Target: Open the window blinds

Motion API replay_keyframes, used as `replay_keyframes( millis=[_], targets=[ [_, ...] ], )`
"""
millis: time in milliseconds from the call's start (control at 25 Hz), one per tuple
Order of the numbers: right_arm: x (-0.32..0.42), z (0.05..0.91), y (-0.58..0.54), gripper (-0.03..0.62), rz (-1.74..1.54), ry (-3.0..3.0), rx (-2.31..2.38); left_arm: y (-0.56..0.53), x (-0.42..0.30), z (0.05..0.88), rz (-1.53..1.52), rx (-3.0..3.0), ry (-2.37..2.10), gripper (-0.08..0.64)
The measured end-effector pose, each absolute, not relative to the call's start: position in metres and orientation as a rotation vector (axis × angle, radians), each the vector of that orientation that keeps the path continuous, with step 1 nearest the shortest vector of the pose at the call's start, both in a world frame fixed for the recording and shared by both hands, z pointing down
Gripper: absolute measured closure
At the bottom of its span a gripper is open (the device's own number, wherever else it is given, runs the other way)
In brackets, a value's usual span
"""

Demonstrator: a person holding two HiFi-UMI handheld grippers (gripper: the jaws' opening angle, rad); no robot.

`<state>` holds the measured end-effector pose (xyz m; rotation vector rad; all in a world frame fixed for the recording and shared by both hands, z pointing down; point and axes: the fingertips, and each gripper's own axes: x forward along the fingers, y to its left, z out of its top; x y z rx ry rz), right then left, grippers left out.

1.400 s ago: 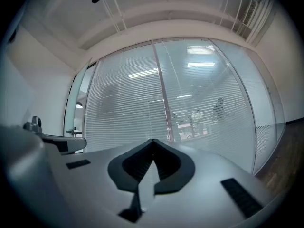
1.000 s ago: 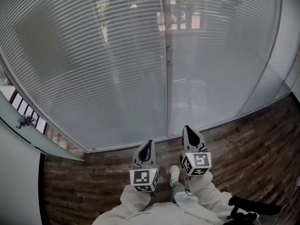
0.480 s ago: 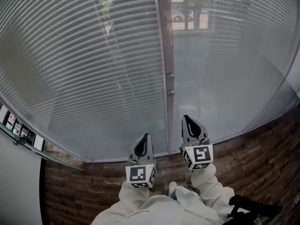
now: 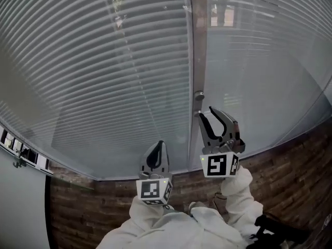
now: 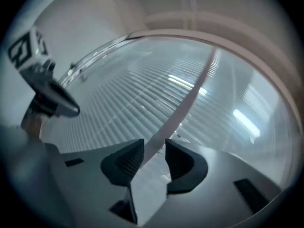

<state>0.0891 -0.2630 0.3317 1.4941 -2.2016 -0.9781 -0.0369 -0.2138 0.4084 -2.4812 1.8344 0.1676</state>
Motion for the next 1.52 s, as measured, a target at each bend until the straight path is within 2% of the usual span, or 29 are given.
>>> replay_keyframes(
  millis=[80,200,440,720,760,840,960,1000,1040,1080,1240,1520],
  targets=[
    [0.079,0.324,-0.277,0.463,-1.145,-1.947,1.349,-0.222,-0.041,0.409,0.187,-2.495,1.830,0.560],
    [0.069,0.312,-0.297,0.456,-1.226,-1.712,1.195,-0.230,-0.043,0.403,0.216,-2.534,1.808,0.560],
    [0.065,0.320,-0.307,0.457,-1.291,-1.423,0.997,-0.232,-0.047,0.404,0.215,-2.570,1.759,0.560],
    [0.066,0.323,-0.310,0.457,-1.244,-1.358,0.989,-0.235,-0.055,0.408,0.211,-2.600,1.755,0.560],
    [0.067,0.327,-0.310,0.451,-1.218,-1.370,0.982,-0.234,-0.056,0.407,0.211,-2.599,1.751,0.560],
    [0.068,0.332,-0.313,0.383,-1.189,-1.391,0.993,-0.234,-0.056,0.408,0.210,-2.604,1.745,0.560],
    [0.066,0.326,-0.319,0.388,-1.214,-1.392,1.070,-0.233,-0.056,0.409,0.205,-2.614,1.742,0.560],
    [0.065,0.324,-0.320,0.409,-1.227,-1.388,1.087,-0.233,-0.056,0.410,0.200,-2.615,1.741,0.560],
    [0.065,0.323,-0.320,0.457,-1.239,-1.382,1.100,-0.231,-0.055,0.410,0.195,-2.613,1.737,0.560],
    [0.065,0.322,-0.320,0.457,-1.241,-1.382,1.110,-0.230,-0.055,0.410,0.189,-2.609,1.733,0.560],
    [0.065,0.318,-0.322,0.457,-1.135,-1.509,1.196,-0.230,-0.058,0.408,0.180,-2.586,1.735,0.560],
    [0.071,0.310,-0.324,0.459,-0.660,-1.944,1.579,-0.230,-0.071,0.407,0.212,-2.565,1.788,0.560]
  ],
)
